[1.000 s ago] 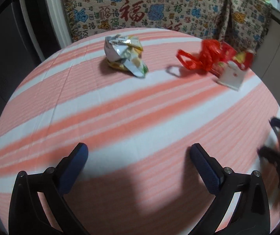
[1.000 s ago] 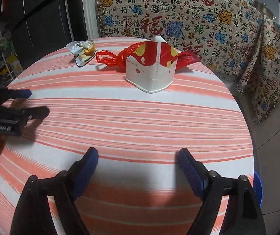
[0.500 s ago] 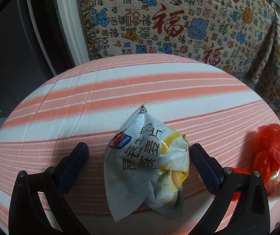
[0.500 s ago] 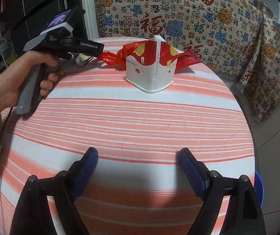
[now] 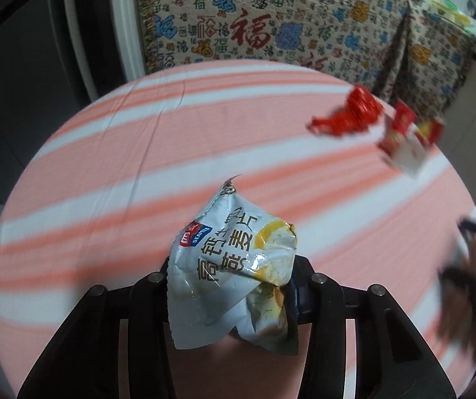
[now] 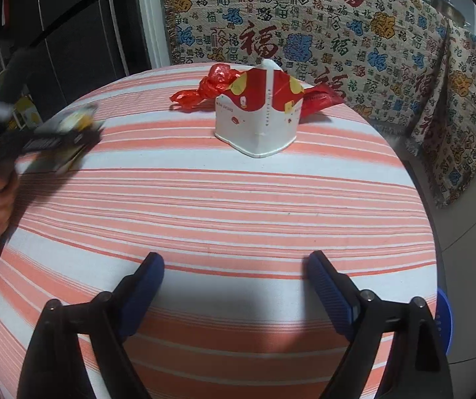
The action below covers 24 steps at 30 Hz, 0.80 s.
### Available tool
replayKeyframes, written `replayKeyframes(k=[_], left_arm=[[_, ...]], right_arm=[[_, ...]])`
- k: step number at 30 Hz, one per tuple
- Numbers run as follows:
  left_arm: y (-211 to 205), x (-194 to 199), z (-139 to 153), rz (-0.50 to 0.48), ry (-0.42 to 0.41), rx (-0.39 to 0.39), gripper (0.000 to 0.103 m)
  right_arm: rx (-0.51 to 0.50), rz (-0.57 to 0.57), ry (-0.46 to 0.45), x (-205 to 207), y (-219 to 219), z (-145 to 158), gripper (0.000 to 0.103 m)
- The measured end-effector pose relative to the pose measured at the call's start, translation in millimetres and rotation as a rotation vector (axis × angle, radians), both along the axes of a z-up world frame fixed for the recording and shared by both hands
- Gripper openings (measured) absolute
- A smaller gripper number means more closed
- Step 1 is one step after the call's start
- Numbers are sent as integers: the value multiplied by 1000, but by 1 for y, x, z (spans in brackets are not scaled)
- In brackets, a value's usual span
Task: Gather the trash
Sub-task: 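Grasp the white snack bag with the left tool while the right tool grasps the red-and-white paper cup, then lift the white snack bag with the left tool while the right tool lifts the paper cup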
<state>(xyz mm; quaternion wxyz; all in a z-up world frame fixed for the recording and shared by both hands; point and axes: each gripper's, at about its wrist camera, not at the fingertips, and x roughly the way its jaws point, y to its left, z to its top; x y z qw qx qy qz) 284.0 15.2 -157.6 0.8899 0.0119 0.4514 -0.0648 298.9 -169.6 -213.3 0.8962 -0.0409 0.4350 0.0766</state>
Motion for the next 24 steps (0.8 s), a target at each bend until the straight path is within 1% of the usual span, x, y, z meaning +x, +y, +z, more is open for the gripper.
replayKeyframes(k=[1, 2, 4, 5, 6, 8, 10, 12, 13, 14, 15, 17, 18, 21, 24], left_arm=[[4, -11, 0, -2, -2, 3, 48], [6, -25, 0, 1, -6, 13, 51], [9, -36, -1, 3, -5, 22, 59], [8, -39, -2, 1, -2, 25, 73], [8, -39, -3, -4, 0, 27, 84], [7, -38, -8, 5, -10, 42, 93], [9, -37, -8, 15, -7, 34, 95], [10, -37, -9, 19, -5, 35, 97], [10, -36, -8, 20, -4, 36, 97], [10, -36, -8, 21, -3, 35, 97], [10, -35, -8, 21, -2, 34, 98], [10, -35, -8, 21, -2, 34, 98], [11, -35, -8, 21, -2, 35, 98], [11, -34, -8, 20, -2, 35, 98], [12, -34, -8, 20, 1, 35, 98]], right_arm=[[1, 22, 7, 3, 1, -1, 98], [-20, 37, 9, 7, 3, -1, 98], [-32, 58, 17, 21, 2, -2, 98], [-33, 52, 17, 27, 1, -2, 98], [-30, 43, 21, 38, -1, -1, 98], [-29, 25, 25, 61, -3, -1, 98], [-28, 17, 29, 83, -3, 0, 98], [-33, 16, -4, 99, -1, 3, 97], [-23, 17, -34, 104, -1, 6, 93], [-8, 21, -52, 108, 0, 8, 82], [12, 32, -57, 110, 1, 9, 52], [22, 40, -59, 109, 6, 10, 33], [15, 55, -61, 103, 10, 10, 26], [23, 123, -58, 74, 22, 15, 23], [89, 197, -33, 25, 34, 21, 23]])
